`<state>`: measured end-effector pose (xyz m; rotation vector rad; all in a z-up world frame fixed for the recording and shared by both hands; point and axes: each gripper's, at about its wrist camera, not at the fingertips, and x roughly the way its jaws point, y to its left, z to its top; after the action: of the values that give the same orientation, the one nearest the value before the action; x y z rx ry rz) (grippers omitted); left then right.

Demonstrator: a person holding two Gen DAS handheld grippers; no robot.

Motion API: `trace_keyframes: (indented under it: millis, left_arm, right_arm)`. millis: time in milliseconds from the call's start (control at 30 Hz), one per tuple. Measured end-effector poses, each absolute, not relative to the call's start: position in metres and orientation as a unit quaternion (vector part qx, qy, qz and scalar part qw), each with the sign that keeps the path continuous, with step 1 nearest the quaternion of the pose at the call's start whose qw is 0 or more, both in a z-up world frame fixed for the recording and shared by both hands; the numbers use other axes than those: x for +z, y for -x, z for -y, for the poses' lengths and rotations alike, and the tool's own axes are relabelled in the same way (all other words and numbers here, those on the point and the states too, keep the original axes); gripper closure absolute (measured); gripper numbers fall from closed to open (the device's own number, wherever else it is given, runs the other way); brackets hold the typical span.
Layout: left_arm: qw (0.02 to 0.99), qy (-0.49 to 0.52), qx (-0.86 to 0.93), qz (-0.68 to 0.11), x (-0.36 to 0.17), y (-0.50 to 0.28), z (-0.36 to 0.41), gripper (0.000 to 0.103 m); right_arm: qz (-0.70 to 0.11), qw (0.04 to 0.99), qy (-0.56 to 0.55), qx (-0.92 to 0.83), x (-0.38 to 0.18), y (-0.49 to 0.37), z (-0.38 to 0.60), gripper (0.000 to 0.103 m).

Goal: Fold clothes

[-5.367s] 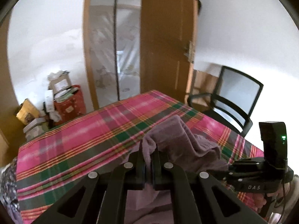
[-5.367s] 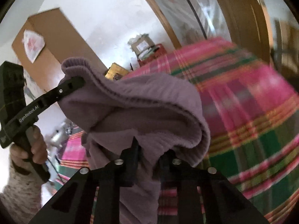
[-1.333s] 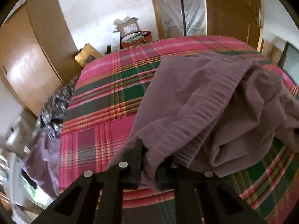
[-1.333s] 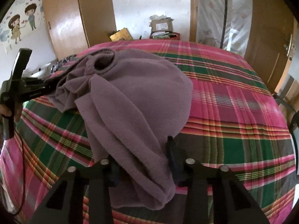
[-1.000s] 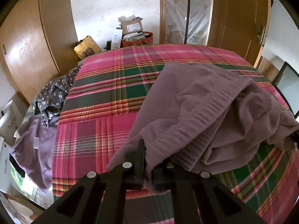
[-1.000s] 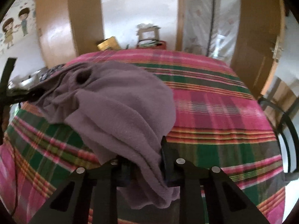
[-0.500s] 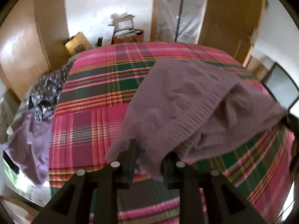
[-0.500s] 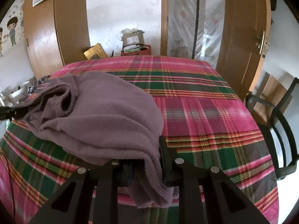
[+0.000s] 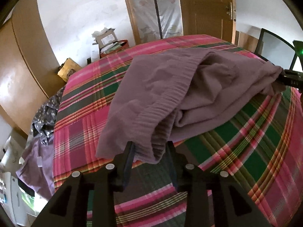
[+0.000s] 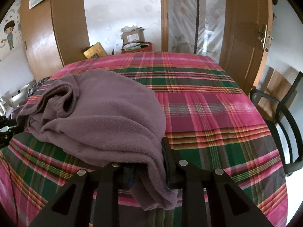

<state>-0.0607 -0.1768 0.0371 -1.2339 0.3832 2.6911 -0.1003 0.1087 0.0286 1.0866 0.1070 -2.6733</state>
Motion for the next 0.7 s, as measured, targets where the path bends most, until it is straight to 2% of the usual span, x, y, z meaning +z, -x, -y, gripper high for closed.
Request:
trace_keyframes:
  millis: [167,700]
  left_arm:
    - [0.068,0.398,0.896,-0.185,0.036,0.057,0.161,0.066]
    - [0.041,0.406,0.886,-0.220,0.028,0.077,0.145,0.066]
  right_arm:
    - [-0.033,0.126,-0.375,-0.918,0.027,0.099,-0.108,0.077]
    - [-0.027,0.125,-0.379,-0.916,0.025,0.099,-0.109,0.073]
